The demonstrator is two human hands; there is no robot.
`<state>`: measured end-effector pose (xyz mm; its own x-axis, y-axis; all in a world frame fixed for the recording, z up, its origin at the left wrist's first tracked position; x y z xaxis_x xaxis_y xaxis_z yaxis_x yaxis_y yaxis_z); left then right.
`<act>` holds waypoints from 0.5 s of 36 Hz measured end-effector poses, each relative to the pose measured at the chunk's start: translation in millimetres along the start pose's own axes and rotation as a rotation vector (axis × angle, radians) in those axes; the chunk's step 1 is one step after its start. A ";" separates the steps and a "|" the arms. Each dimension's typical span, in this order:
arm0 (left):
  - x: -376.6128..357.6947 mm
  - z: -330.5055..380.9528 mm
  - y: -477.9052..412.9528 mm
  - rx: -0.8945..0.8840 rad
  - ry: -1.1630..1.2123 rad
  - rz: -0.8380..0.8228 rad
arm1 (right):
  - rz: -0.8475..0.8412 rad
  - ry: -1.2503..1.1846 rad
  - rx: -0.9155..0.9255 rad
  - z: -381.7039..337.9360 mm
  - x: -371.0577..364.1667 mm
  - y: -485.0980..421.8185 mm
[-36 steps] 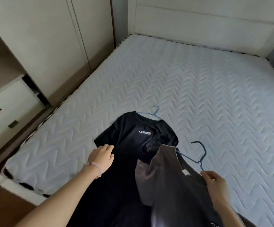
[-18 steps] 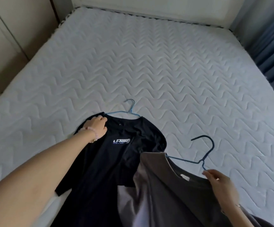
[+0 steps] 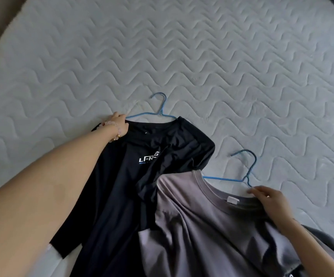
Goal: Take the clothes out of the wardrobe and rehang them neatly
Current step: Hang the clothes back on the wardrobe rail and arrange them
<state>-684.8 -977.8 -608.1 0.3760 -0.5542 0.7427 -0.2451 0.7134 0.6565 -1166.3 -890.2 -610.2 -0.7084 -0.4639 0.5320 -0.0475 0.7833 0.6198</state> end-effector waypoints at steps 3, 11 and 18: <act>3.4 -4.3 -0.8 0.011 -0.028 0.085 | -0.014 -0.012 -0.012 8.7 -2.8 -5.2; 11.3 -37.7 19.5 -0.041 0.297 0.159 | -0.057 -0.016 -0.041 3.0 4.5 -13.2; 46.9 -72.3 99.0 0.066 0.413 0.317 | -0.022 -0.028 -0.053 -18.8 2.6 14.3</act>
<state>-626.8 -902.1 -517.9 0.5914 -0.0905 0.8013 -0.4553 0.7827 0.4245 -1155.6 -887.9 -589.2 -0.7269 -0.4682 0.5024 -0.0260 0.7498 0.6612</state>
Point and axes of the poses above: each hand's wrist, its own y-axis away from the middle knuckle, its own x-axis out of the back of the hand, z = x × y, the point moved 4 cm from there along -y, towards the middle knuckle, and after that the axes turned 15 degrees about -z, right-handed, at the moved point
